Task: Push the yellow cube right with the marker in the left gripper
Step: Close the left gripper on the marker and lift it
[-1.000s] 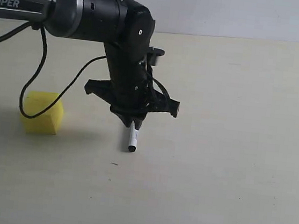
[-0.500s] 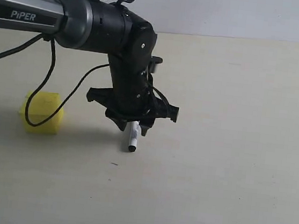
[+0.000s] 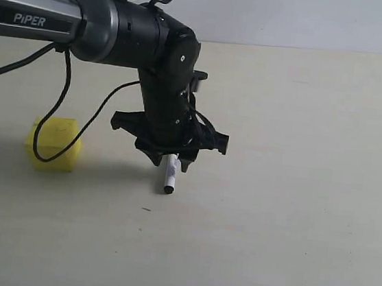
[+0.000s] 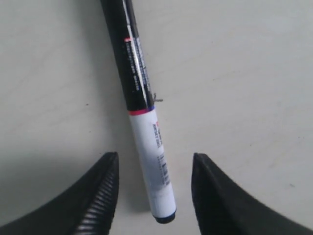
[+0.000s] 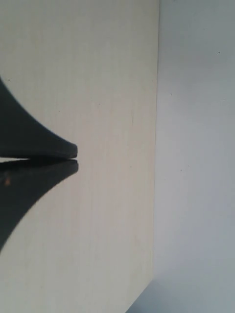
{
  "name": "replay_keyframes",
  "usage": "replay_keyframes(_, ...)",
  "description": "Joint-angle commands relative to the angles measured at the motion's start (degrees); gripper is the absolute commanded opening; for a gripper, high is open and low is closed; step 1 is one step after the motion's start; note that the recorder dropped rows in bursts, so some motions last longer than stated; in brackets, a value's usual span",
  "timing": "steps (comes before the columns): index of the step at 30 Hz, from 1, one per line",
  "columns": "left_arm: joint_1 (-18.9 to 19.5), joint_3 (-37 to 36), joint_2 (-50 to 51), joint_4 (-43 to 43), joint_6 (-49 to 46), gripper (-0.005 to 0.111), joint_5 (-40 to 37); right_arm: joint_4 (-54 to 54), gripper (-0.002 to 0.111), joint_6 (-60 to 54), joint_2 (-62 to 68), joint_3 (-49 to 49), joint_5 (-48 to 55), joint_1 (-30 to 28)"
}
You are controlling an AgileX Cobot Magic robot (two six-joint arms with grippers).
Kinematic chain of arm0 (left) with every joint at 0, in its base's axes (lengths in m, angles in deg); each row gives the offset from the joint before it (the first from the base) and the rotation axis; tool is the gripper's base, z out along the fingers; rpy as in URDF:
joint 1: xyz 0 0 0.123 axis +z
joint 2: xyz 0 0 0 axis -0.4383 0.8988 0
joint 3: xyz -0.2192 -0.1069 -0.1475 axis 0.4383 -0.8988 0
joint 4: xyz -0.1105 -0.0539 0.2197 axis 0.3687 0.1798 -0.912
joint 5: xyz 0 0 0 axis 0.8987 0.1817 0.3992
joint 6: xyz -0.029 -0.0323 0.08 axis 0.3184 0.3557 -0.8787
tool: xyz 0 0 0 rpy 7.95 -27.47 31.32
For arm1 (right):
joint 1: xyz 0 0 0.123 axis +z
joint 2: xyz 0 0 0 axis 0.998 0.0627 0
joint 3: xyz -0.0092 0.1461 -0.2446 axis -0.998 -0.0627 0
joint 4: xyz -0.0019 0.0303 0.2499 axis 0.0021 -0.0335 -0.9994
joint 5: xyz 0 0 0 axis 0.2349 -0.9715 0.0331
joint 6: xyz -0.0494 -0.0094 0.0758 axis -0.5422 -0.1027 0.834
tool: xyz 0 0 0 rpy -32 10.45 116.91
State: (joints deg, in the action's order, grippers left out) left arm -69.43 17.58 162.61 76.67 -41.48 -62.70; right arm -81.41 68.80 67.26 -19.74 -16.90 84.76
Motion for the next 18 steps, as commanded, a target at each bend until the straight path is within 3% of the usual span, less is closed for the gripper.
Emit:
replay_keyframes(1, 0.18, 0.40, -0.07, -0.31, 0.58, 0.047, 0.30, -0.15, 0.000, -0.29, -0.36, -0.30, -0.70, -0.32)
replay_keyframes(18, 0.18, 0.27, 1.27, -0.45, 0.73, 0.047, 0.30, -0.15, 0.000, -0.29, -0.36, -0.30, -0.70, -0.32)
